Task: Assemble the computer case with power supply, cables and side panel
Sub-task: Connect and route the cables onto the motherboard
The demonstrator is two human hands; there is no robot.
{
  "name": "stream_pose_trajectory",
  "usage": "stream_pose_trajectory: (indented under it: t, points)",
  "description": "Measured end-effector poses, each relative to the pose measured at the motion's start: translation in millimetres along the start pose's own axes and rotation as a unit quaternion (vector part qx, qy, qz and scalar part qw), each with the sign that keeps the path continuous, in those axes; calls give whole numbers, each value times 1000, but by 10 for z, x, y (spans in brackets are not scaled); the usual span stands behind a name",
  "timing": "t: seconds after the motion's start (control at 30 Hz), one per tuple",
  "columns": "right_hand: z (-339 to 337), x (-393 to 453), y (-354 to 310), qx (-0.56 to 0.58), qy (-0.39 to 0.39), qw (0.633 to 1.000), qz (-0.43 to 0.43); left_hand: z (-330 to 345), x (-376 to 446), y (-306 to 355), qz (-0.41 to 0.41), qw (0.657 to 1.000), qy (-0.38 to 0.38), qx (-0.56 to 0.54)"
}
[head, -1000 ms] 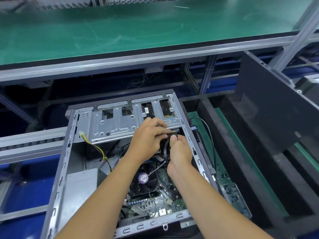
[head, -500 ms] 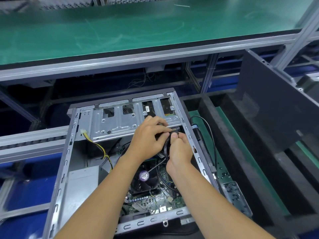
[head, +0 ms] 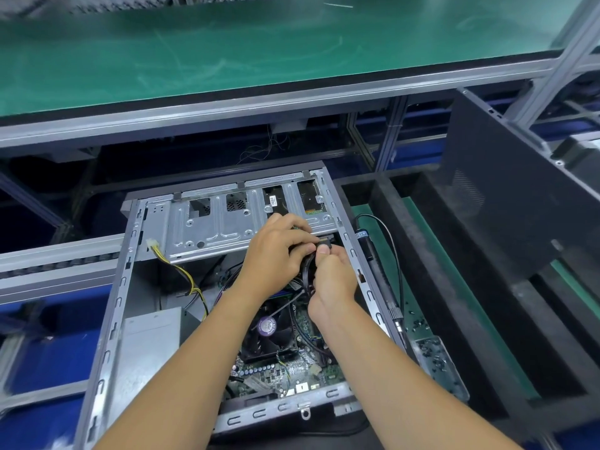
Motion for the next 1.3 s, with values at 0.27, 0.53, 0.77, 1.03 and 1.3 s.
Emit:
stream_pose_trajectory:
  t: [0.27,0.53,0.77,1.03,1.3]
  points:
    - [20,3,-1,2,-4,1000,0,1,-3,-15,-5,1000,7,-6]
    - [11,-27,-13,-5,-10,1000,-6,6,-3,39,-9,1000,8,4]
    - [-8,-63,-32,-1,-9,1000,-1,-9,-29,42,-43,998,33,-33]
    - [-1,-63,-34,1,-18,1000,19,-16,-7,58,-61,997,29,-36]
    - [26,-43,-86,26,-62,998,14,-31,-8,63,-38,999,22,-30]
Point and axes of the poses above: each hand's wrist, its own x-axis towards the middle knuckle, its own z-axis out of the palm, y = z × x, the point moved 2 cm from there along x, towards the middle knuckle, and after that the axes turned 9 degrees about z, right-handed, at the moved point
